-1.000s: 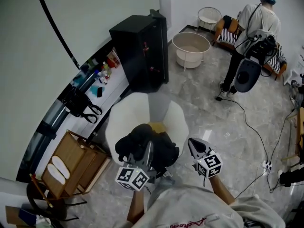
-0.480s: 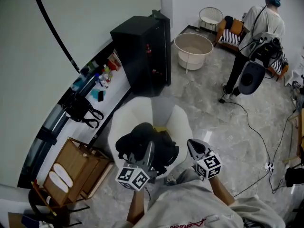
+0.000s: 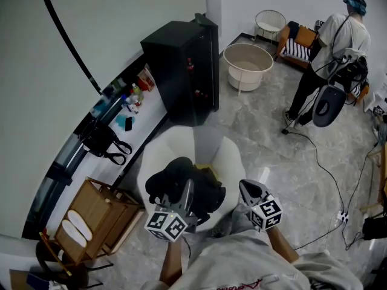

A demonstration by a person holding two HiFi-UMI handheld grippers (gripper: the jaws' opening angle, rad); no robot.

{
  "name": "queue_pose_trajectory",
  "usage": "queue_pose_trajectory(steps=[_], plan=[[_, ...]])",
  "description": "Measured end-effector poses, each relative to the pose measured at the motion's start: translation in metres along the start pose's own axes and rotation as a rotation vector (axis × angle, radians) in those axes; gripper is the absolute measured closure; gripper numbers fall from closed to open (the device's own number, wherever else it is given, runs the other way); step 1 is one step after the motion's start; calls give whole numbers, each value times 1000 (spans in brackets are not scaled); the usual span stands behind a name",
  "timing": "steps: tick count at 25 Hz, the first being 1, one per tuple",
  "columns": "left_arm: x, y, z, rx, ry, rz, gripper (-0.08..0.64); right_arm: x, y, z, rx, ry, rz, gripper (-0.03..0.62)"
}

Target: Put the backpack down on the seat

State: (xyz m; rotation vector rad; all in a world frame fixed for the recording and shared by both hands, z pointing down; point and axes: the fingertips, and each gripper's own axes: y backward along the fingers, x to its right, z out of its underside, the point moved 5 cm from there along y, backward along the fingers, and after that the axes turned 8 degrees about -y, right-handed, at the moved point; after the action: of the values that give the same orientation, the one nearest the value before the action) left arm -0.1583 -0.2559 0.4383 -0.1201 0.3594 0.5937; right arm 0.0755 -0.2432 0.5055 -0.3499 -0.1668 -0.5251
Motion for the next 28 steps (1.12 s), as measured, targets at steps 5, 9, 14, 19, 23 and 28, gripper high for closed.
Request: queue_pose_trajectory(steps=[5, 9, 14, 19, 23, 28], plan=[[-6, -15, 7, 1, 5, -26, 509, 18, -21, -11, 6, 12, -34, 565], [-8, -30, 10, -5, 35, -52, 509, 36, -31, -22, 16, 11, -47, 565], [-11, -51, 11, -10, 46, -49, 509, 54, -42, -30, 10, 10, -47, 565], [-10, -67, 16, -10, 71, -42, 509, 70, -42, -27, -4, 1, -38, 565], [-13, -75, 25, -35, 84, -40, 509, 76, -41, -18, -33, -14, -35, 565], [-15, -77, 35, -71, 75, -55, 509, 82, -39, -6, -83, -31, -35, 565]])
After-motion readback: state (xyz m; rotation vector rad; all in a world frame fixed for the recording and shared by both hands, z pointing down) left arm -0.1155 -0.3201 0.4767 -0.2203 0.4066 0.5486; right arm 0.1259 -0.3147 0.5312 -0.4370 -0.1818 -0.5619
